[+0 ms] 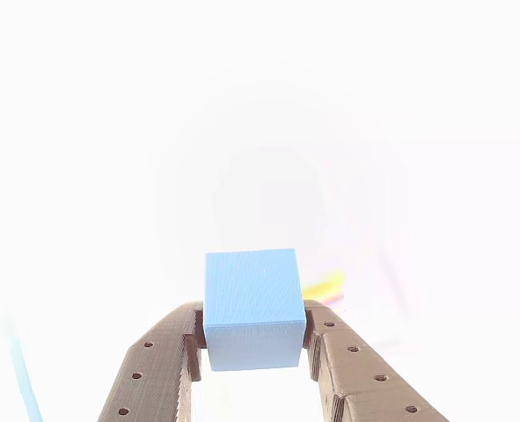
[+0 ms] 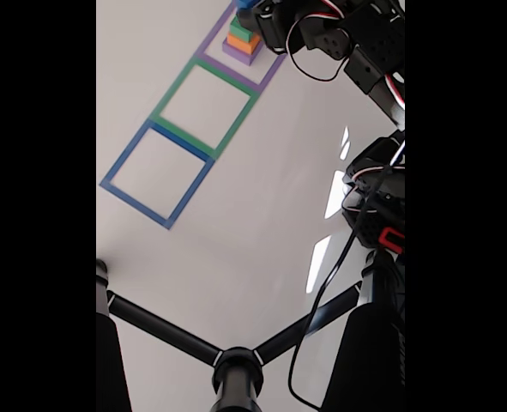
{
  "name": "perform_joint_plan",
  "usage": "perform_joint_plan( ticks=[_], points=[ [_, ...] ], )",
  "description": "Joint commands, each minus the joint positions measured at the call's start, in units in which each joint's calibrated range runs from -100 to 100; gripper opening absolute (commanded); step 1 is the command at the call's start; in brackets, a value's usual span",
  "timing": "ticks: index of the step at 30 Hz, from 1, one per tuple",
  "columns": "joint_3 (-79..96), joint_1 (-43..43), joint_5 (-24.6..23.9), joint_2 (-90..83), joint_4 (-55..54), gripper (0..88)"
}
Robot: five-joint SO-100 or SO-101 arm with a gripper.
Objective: Tower of hanoi
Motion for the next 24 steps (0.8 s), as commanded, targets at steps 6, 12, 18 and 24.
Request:
perform_joint_plan(
  ticks=[6,12,18,24],
  points=[
    [-24.3,-1.26,0.59,-4.2,30.01,2.3],
    [-32.85,-5.29,0.59,-4.68,39.8,1.9],
    [-38.67,-8.26,0.59,-4.76,45.39,1.8],
    [-41.03,-10.28,0.59,-4.76,47.33,1.6]
  ],
)
